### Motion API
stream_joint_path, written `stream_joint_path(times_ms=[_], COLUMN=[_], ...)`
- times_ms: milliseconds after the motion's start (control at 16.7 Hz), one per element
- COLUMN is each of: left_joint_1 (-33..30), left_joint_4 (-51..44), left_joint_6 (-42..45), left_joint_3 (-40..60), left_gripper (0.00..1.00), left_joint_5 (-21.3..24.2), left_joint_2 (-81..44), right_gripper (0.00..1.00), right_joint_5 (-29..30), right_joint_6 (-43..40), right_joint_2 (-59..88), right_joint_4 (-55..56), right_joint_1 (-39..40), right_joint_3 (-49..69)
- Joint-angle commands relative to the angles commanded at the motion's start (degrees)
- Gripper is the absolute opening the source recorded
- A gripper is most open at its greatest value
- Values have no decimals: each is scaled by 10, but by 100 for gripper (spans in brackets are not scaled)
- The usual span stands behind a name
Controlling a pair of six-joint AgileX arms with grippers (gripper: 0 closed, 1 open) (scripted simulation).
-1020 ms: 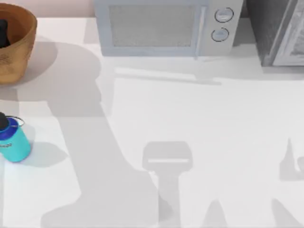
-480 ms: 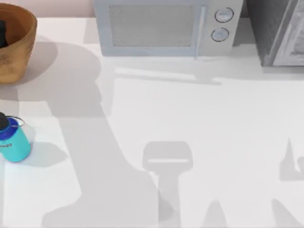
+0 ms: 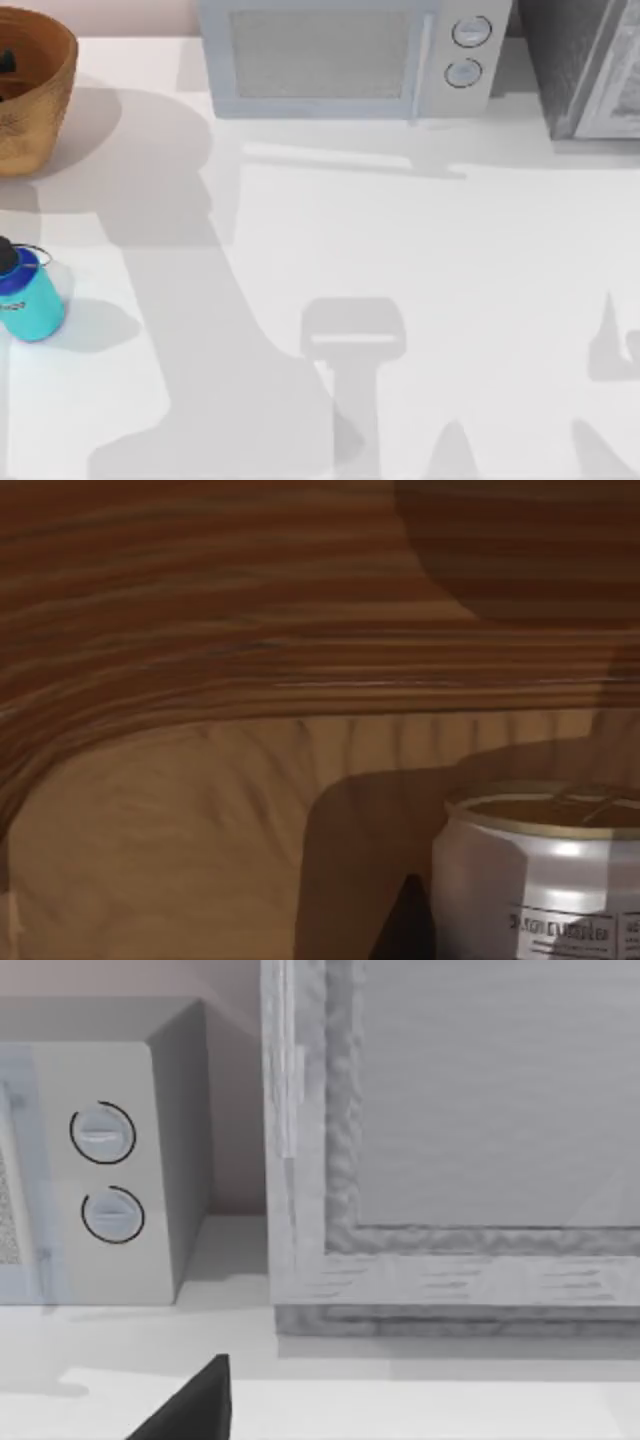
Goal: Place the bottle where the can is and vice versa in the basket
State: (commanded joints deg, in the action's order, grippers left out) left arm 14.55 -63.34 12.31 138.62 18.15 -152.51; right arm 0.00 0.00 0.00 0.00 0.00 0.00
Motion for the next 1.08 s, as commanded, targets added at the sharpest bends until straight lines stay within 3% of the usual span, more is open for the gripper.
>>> stream_joint_path(times_ms=[120,720,1080], left_joint_1=[0,-4,-14], left_joint_4=[0,-1,61], left_joint_6=[0,-2,-18], left_joint_3=[0,-7,-136], left_gripper=[0,0,0], left_joint_5=[0,3,-16], left_joint_2=[0,30,176], right_gripper=[100,100,100], right_joint_5=[0,0,0], right_joint_6=[0,0,0], right_joint_2=[0,0,0], right_joint_4=[0,0,0], right_joint_1=[0,0,0], right_joint_3=[0,0,0])
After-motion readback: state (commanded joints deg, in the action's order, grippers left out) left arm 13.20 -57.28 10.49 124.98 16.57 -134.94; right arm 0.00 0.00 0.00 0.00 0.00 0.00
